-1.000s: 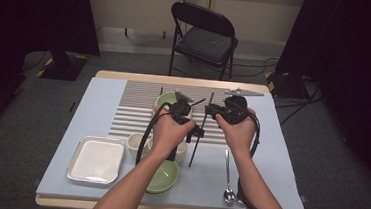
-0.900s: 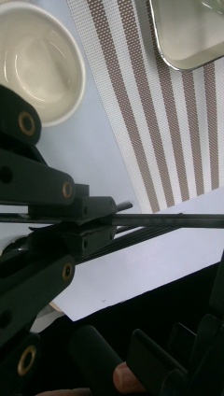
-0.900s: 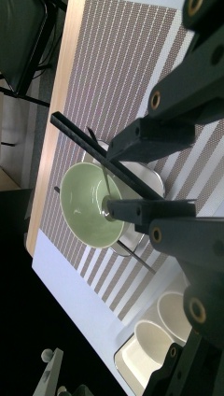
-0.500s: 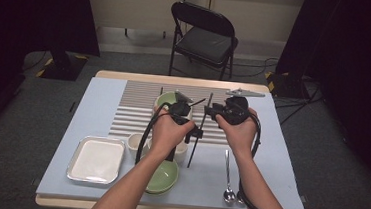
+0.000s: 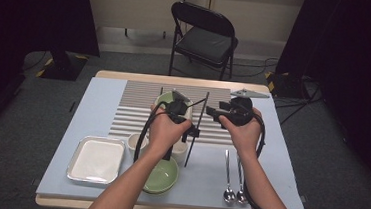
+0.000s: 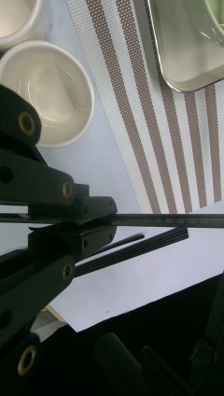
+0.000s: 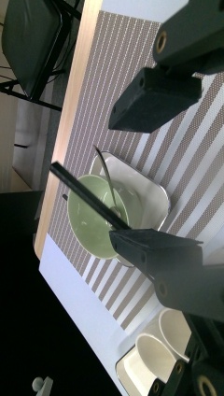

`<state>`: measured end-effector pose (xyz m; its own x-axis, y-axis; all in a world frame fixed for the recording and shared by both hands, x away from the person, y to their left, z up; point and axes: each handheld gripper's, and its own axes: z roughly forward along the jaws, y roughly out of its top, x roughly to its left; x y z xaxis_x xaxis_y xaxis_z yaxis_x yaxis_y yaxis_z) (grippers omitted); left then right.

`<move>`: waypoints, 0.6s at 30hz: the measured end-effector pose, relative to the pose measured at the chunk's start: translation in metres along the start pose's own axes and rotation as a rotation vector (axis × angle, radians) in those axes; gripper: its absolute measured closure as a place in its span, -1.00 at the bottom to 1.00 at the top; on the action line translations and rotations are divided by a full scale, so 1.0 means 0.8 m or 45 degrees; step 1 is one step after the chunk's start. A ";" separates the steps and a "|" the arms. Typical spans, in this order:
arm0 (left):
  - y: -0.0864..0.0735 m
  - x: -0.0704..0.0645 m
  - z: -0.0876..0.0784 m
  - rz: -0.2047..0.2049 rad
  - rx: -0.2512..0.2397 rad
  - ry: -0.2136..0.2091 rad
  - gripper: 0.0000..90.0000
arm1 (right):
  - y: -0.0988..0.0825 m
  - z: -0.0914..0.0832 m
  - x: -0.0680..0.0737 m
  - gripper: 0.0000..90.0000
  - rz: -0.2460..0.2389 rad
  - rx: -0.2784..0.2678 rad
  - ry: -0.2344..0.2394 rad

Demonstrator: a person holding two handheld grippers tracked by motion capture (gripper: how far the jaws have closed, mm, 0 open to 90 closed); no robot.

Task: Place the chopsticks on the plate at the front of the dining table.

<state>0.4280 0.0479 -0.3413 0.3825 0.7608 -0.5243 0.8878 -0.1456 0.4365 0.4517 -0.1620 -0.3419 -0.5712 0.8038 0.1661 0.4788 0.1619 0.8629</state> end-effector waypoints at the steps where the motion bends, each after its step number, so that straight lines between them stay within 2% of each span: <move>1: 0.000 0.000 -0.001 0.000 0.001 0.001 0.92 | -0.001 0.000 -0.001 -0.15 0.001 0.000 0.000; 11: -0.001 0.003 -0.005 -0.003 0.006 0.016 0.92 | -0.013 0.000 -0.015 -0.25 0.005 0.053 0.023; 18: -0.001 0.008 -0.011 -0.009 -0.003 0.025 0.92 | -0.024 -0.002 -0.026 -0.24 0.011 0.073 0.011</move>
<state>0.4275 0.0582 -0.3383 0.3711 0.7740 -0.5130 0.8899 -0.1386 0.4346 0.4534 -0.1824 -0.3610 -0.5725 0.8003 0.1781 0.5213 0.1876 0.8325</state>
